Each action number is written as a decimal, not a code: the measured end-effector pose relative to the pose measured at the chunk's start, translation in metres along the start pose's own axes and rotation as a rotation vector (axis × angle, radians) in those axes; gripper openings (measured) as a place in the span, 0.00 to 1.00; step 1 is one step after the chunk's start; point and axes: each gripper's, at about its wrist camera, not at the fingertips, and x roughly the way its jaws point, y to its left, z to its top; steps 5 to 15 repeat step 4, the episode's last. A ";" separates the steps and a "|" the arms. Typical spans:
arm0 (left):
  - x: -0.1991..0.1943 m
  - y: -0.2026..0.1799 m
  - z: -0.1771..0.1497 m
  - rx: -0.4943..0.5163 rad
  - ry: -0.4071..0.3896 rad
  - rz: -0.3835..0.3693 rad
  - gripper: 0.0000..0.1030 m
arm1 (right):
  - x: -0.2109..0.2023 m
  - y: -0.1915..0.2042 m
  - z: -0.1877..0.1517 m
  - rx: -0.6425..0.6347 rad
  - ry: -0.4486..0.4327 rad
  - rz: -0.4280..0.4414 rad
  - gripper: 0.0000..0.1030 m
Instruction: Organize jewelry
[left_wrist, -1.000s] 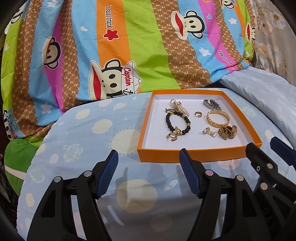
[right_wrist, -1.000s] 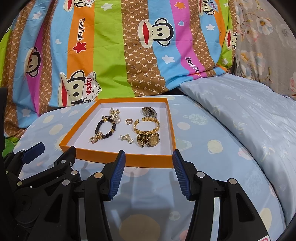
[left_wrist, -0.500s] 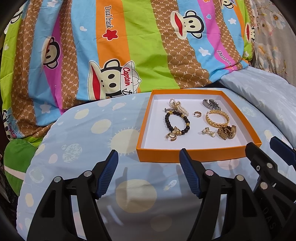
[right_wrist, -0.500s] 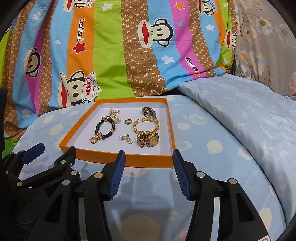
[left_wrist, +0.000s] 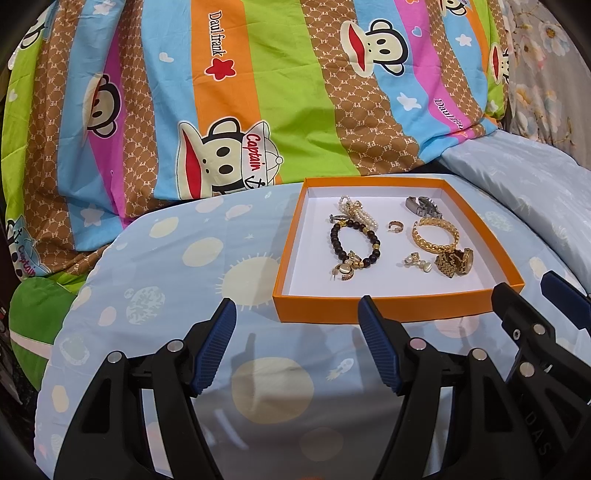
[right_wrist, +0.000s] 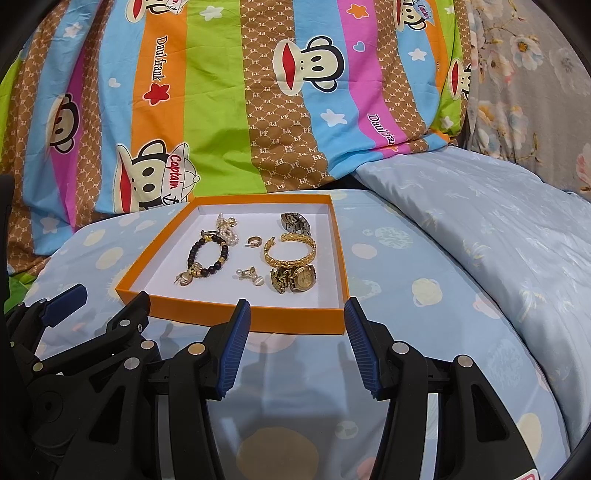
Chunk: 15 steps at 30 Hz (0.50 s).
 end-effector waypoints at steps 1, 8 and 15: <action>0.000 0.001 0.000 0.001 0.000 -0.001 0.64 | 0.000 -0.001 0.000 0.000 -0.001 -0.001 0.52; 0.000 0.001 -0.001 0.002 0.000 0.001 0.64 | 0.001 0.000 -0.001 0.005 0.000 -0.007 0.52; 0.000 0.001 -0.001 0.002 0.000 0.001 0.64 | 0.001 0.000 -0.001 0.005 0.000 -0.007 0.52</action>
